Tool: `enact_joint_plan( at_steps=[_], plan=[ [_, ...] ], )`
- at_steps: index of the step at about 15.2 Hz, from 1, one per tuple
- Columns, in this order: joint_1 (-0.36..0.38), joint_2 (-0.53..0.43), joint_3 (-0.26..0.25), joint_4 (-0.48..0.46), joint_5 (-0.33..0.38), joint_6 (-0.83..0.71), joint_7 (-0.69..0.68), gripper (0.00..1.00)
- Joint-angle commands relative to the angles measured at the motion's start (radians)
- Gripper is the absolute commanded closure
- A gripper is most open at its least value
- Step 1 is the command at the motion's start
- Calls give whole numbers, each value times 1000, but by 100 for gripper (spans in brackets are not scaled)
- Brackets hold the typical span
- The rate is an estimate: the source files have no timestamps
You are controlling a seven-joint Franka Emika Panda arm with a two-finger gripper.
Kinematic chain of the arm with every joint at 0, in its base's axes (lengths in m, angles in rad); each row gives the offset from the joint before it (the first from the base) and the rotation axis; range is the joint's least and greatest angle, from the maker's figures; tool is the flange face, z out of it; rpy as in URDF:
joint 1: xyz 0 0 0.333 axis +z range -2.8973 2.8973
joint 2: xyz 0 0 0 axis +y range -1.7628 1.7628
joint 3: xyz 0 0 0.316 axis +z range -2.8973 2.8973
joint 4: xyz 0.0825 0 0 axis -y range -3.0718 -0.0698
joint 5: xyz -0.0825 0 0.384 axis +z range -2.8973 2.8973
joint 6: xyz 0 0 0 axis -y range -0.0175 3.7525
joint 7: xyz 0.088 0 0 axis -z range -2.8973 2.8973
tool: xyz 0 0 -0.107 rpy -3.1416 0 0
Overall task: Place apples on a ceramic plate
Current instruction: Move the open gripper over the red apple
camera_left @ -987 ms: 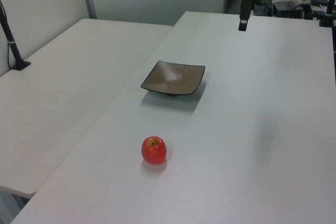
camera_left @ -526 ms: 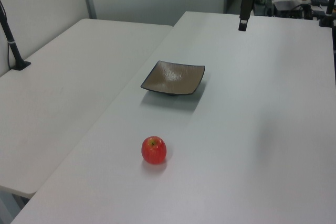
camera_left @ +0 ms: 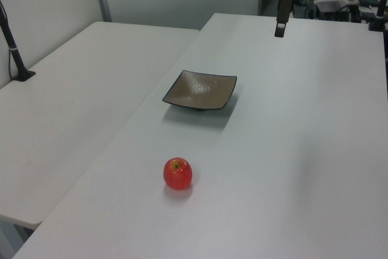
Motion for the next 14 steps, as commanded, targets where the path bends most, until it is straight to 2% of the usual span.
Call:
enact_joint_plan(
  at_steps=[1,5,7,9,14],
  plan=[
    [64,74,-8,147,3,-28,120,0],
    [136,200,-9,302,-8,2,199,0],
    [161,283,-9,363,-9,81,266,0],
    [211,365,-9,370,-32,228,306,0],
    [279,521,-9,396,-115,425,353,0]
  ],
)
